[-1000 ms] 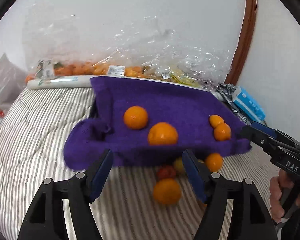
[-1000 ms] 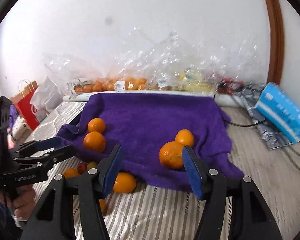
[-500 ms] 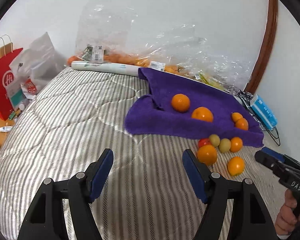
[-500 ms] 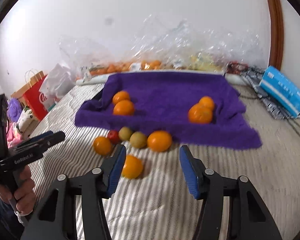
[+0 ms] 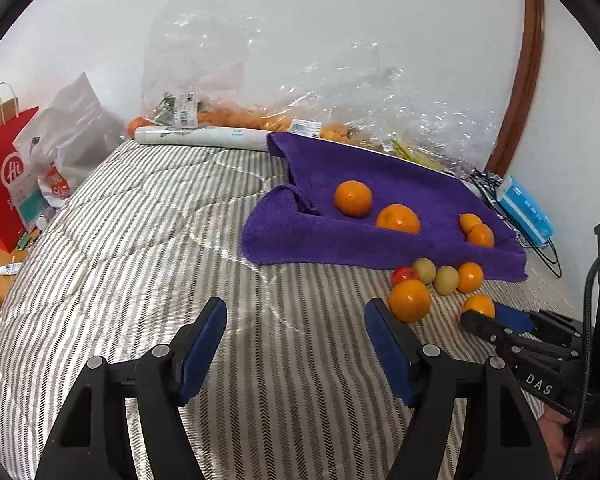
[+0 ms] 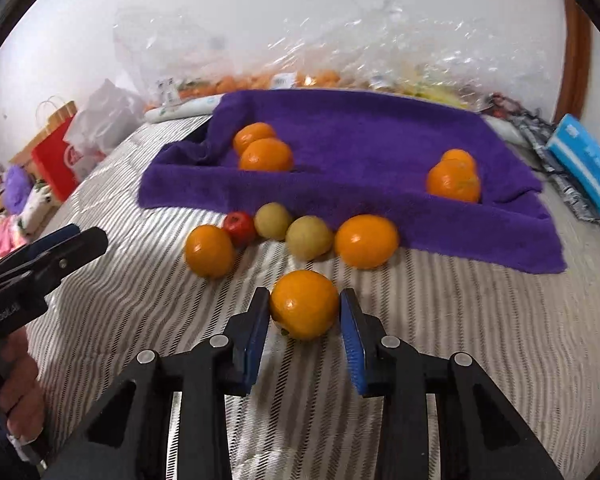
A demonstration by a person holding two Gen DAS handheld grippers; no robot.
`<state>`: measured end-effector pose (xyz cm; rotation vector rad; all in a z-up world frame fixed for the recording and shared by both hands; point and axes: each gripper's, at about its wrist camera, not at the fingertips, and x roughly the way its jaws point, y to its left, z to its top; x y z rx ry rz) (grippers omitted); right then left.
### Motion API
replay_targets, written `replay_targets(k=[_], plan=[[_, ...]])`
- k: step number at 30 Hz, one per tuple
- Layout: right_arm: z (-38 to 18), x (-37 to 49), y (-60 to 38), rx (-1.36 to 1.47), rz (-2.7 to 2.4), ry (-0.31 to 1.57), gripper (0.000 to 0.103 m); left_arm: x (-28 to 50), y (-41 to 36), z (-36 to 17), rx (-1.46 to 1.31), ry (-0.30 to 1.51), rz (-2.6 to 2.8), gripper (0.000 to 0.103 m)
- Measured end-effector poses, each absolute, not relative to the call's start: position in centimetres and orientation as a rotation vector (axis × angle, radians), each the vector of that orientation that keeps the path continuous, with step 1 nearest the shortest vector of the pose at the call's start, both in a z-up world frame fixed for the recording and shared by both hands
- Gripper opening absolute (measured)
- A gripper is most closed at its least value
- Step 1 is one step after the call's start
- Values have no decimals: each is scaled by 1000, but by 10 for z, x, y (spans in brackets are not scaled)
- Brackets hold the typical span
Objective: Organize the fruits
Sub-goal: 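Grasp an orange with the right tool while the left tool grasps another orange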
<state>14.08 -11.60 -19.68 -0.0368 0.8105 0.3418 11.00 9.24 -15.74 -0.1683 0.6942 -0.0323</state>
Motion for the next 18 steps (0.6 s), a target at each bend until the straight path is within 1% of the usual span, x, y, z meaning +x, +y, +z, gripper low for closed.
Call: replay_targets(k=[5, 10, 12, 13, 18], plan=[[-191, 135, -142, -50, 288, 764, 35, 113, 87, -160, -164, 718, -67, 68], [-189, 130, -173, -78, 214, 732, 35, 108, 77, -155, -140, 686, -105, 66], [-187, 128, -182, -79, 196, 717, 35, 111, 71, -156, -140, 696, -111, 65], [-186, 127, -186, -80, 189, 710, 35, 113, 66, -157, -150, 704, -122, 63], [-180, 119, -197, -104, 174, 664, 35, 129, 40, -160, -169, 745, -159, 63]])
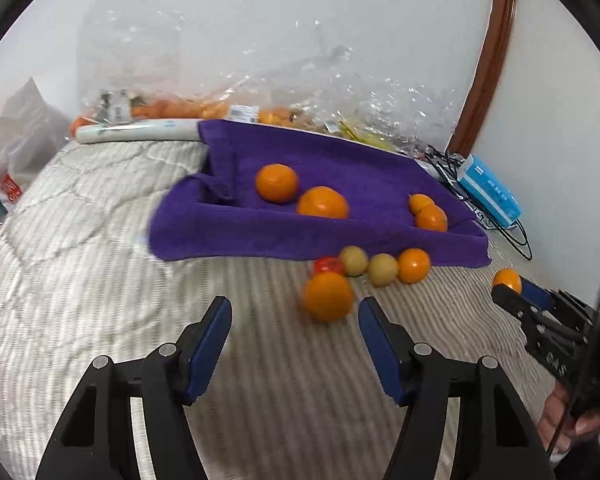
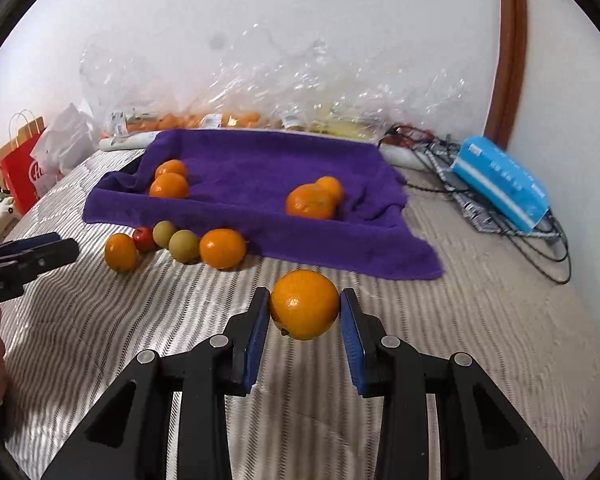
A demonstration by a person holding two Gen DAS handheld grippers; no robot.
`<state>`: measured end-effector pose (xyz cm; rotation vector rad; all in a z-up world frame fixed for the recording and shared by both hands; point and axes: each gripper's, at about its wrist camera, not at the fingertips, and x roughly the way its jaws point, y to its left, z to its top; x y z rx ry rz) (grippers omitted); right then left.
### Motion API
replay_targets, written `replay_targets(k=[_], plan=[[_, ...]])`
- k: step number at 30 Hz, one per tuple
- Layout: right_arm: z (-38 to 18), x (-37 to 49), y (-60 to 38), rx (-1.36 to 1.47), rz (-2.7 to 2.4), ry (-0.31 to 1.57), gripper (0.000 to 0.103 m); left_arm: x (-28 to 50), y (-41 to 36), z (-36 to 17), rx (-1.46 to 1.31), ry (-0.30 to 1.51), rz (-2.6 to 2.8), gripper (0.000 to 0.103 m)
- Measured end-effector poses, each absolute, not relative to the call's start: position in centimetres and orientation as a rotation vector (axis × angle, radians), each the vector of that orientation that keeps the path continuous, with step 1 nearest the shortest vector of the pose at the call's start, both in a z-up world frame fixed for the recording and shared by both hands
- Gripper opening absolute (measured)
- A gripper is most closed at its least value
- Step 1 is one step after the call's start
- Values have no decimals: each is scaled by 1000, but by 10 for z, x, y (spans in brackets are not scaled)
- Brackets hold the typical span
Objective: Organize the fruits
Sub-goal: 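Grasp an orange with the right tool while the left tool grasps another orange, then lift both held oranges and carry them over the purple towel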
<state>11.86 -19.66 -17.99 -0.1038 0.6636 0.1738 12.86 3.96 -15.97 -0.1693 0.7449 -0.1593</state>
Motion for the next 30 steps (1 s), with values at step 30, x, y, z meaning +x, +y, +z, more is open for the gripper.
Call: replay_targets(k=[30], plan=[[-188, 123, -228, 96, 319, 683, 35, 143, 21, -173, -321, 748, -164, 31]])
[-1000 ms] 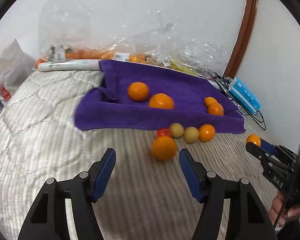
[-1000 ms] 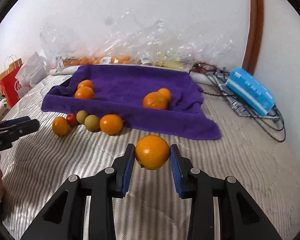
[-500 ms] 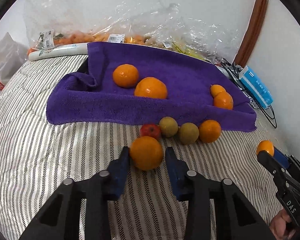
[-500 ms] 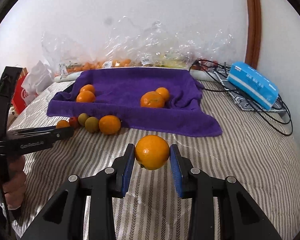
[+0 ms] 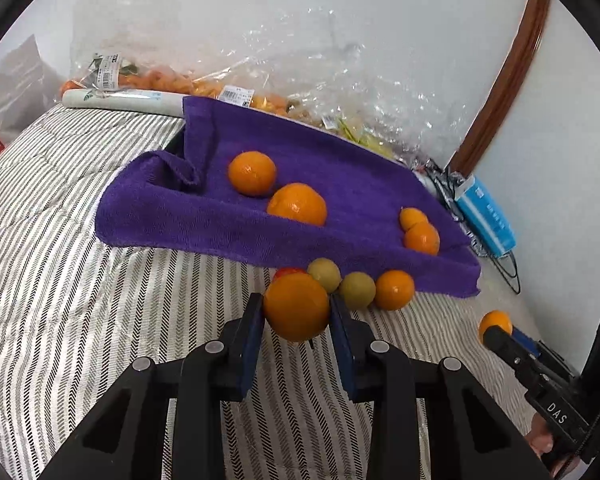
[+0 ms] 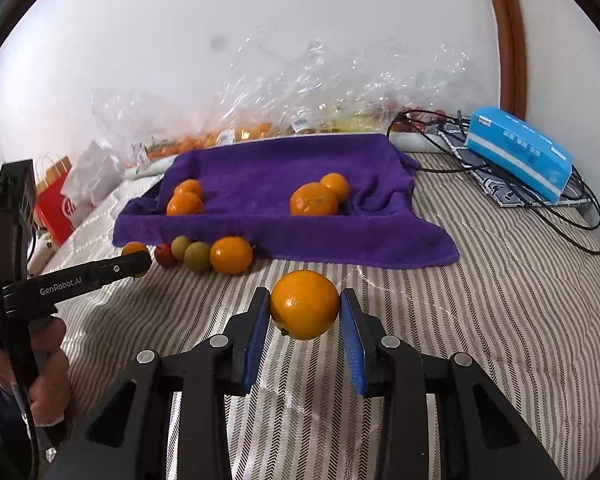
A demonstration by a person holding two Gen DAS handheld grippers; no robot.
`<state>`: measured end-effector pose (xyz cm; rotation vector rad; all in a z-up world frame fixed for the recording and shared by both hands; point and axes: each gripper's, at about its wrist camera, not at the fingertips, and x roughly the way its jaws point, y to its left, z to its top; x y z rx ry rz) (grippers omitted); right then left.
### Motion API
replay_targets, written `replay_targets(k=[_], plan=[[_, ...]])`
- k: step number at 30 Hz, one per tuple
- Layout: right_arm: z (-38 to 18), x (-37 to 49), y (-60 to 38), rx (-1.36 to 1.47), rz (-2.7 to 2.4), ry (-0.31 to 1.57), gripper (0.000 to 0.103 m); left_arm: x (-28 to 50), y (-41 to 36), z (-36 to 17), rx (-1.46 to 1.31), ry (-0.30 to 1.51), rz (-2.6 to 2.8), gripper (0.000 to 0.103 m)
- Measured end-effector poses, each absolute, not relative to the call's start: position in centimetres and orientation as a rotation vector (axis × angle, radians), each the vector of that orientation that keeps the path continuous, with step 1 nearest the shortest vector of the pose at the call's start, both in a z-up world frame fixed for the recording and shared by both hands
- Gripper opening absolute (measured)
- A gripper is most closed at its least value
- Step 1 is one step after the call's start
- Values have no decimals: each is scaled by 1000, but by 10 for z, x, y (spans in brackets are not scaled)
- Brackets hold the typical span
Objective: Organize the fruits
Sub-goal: 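Lift both held oranges and carry them over the purple towel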
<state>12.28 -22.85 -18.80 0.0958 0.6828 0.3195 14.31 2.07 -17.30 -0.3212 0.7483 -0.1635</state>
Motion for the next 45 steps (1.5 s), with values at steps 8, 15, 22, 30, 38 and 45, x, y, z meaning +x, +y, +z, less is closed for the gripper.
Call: replay_targets(k=[8, 15, 22, 30, 38, 45], plan=[[-179, 112, -221, 57, 347, 627, 35, 139, 19, -168, -287, 725, -158, 31], [-140, 109, -224, 137, 436, 622, 35, 121, 26, -156, -266, 701, -116, 31], [-89, 109, -226, 117, 366, 552, 35, 112, 30, -121, -233, 727, -102, 31], [-58, 129, -220, 165, 341, 555, 35, 120, 36, -79, -219, 736, -119, 31], [-40, 154, -217, 144, 323, 551, 35, 143, 42, -47, -214, 730, -110, 31], [-35, 184, -217, 121, 315, 554, 35, 171, 42, -39, -209, 733, -96, 31]])
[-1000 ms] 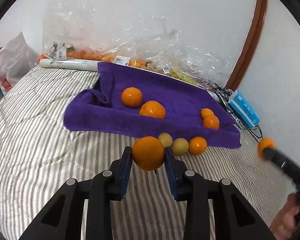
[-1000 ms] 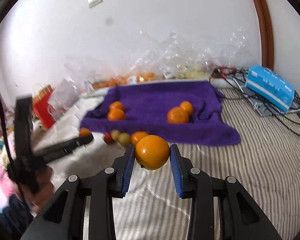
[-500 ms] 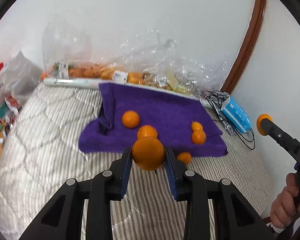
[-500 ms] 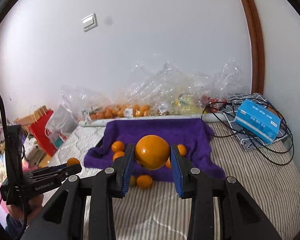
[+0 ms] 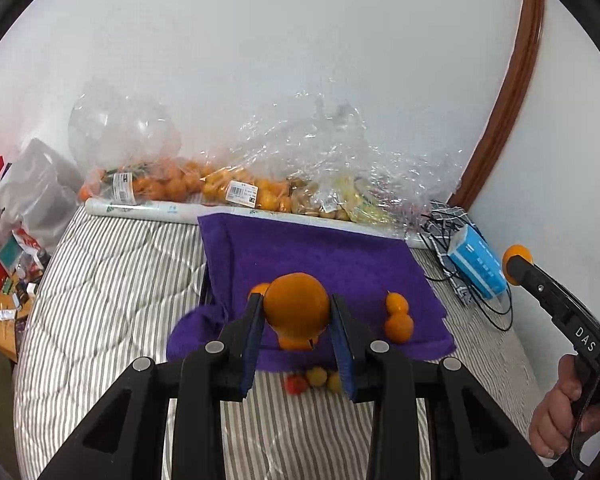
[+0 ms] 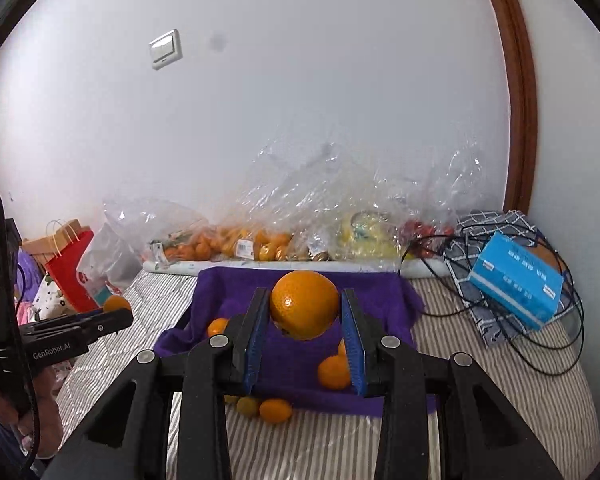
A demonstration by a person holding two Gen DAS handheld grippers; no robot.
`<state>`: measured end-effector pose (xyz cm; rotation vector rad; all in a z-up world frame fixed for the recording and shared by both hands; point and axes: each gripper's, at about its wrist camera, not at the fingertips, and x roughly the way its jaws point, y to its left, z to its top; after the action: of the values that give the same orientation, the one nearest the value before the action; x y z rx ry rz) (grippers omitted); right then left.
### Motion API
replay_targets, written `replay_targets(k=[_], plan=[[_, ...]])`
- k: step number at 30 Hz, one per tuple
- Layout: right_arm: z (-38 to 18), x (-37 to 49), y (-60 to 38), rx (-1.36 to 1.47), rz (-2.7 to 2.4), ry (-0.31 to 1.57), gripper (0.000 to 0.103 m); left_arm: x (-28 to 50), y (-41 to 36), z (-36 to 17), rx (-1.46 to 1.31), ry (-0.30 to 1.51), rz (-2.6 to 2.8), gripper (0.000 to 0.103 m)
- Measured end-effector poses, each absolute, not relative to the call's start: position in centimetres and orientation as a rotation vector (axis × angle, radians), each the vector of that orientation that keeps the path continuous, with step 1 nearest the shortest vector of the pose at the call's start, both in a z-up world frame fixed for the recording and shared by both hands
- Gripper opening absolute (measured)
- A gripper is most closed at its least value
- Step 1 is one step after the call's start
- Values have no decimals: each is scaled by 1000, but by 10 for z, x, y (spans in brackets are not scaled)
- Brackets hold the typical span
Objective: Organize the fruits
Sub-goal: 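Lift both held oranges and carry them over the purple towel, then lower both oranges onto the purple towel and open both tools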
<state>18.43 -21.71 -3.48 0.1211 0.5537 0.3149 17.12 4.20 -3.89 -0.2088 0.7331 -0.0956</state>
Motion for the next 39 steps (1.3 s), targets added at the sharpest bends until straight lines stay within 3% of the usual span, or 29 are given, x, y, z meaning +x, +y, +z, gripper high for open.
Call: replay_targets(k=[16, 39], plan=[[-65, 268, -225, 108, 306, 597, 35, 253, 38, -63, -166, 798, -63, 31], [-175, 345, -218, 84, 308, 841, 35, 347, 25, -148, -141, 991, -60, 31]])
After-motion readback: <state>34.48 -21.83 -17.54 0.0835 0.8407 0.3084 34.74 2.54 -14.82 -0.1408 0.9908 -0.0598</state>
